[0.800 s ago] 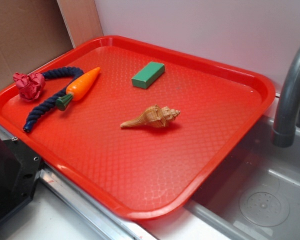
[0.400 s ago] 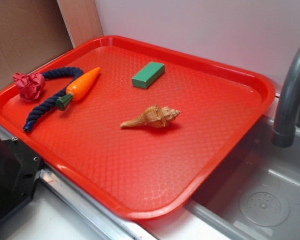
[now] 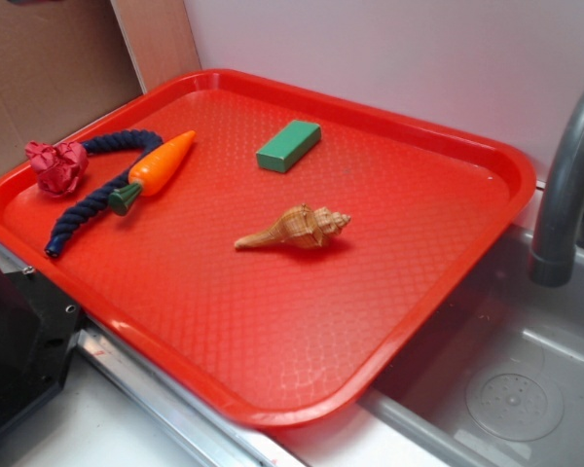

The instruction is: Grab the red paper.

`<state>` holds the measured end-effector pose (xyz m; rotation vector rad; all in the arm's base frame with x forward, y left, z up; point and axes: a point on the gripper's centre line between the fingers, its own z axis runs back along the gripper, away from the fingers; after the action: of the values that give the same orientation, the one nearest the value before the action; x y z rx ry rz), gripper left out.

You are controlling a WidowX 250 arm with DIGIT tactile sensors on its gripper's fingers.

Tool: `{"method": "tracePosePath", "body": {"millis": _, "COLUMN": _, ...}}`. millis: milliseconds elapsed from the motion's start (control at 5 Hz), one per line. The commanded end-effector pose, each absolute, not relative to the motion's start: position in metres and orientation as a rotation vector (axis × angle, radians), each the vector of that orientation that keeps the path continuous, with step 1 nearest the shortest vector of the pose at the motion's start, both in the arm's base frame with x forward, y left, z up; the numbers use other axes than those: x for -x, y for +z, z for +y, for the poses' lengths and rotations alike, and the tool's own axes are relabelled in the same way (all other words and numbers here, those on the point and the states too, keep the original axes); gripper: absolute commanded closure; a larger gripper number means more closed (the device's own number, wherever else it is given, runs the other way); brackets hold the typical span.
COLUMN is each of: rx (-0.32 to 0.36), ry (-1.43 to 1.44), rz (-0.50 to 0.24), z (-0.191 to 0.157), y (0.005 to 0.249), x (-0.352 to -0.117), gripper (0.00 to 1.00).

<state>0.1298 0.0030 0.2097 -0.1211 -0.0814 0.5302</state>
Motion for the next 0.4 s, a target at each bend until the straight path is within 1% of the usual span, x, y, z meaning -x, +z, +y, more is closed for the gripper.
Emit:
{"method": "tracePosePath", "body": {"millis": 0, "rx": 0.191, "ry": 1.035, "rz": -0.149, "z": 0.035, "y": 0.179, "x": -0.144, "gripper": 0.00}}
{"method": "tracePosePath", "body": {"millis": 200, "rx": 0.178, "ry": 1.211, "rz": -0.231, "z": 0.047, "y": 0.166, "x": -0.149, "gripper": 0.00}}
